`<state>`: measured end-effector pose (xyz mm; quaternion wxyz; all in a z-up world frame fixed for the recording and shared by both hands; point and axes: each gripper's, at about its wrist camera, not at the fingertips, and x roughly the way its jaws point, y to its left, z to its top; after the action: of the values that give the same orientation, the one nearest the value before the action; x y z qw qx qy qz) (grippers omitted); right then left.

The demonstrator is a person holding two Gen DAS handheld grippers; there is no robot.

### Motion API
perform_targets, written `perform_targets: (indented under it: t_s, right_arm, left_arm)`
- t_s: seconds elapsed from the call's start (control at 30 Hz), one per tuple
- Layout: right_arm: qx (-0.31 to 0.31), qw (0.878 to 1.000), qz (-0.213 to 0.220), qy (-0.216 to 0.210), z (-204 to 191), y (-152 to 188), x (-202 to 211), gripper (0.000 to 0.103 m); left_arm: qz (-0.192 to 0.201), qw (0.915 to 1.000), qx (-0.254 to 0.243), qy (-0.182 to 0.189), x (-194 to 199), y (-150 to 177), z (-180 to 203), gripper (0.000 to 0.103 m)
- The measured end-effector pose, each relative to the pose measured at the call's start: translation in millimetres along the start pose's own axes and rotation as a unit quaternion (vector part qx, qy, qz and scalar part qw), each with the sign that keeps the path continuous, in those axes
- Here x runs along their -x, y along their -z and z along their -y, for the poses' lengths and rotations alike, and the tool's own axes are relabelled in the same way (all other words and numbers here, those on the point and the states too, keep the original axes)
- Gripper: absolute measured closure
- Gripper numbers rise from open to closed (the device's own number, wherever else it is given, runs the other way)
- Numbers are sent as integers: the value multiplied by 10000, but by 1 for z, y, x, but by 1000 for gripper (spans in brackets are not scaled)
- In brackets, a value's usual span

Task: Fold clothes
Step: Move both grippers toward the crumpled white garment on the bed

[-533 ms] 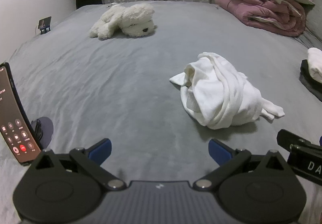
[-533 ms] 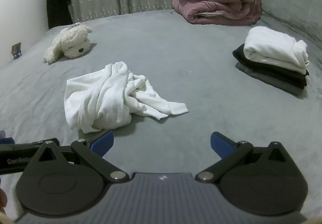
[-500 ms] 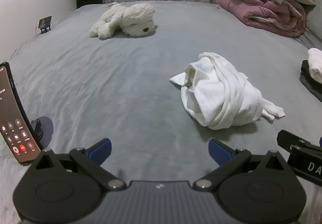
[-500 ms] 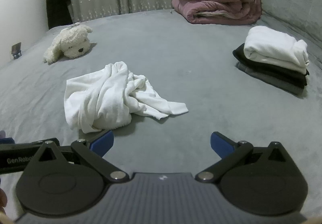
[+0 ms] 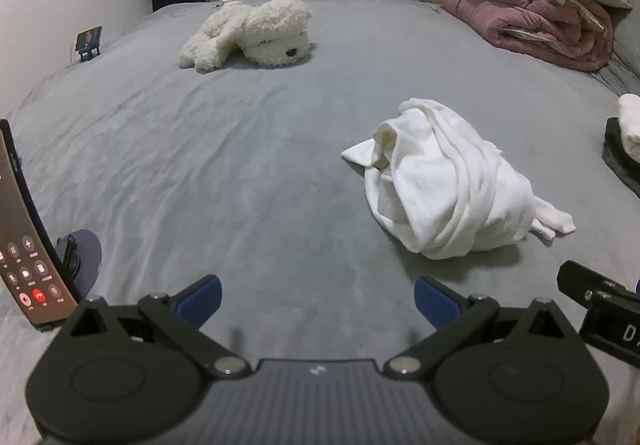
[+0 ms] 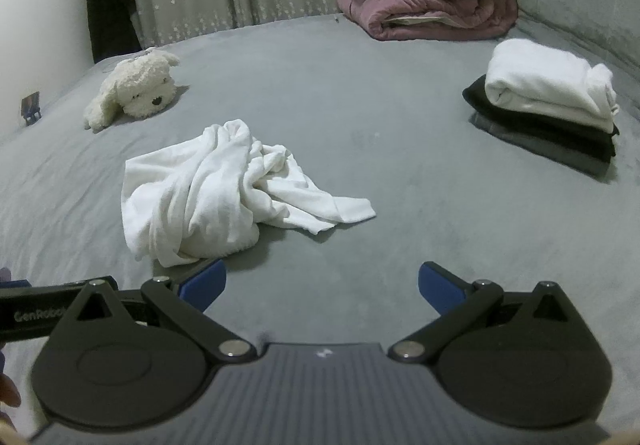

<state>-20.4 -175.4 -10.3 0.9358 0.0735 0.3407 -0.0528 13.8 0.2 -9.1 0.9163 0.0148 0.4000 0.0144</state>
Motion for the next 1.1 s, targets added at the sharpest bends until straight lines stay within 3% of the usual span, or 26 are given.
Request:
perform_targets:
  t_s: [0.43,0.63,1.1]
  right_arm:
    - [92,9990,-409,183,16,3,-25,0]
    - [221,9968,-724,269,13,10,-38,0]
    - [437,9955,-756,373,10,13,-44,0]
  left_arm:
    - [-45,9998,-215,-38,-25,0,-2,0]
    - [-282,9992,-281,69,-40,2,-1,0]
    - [-185,9991,-380,73,-42,11,0,0]
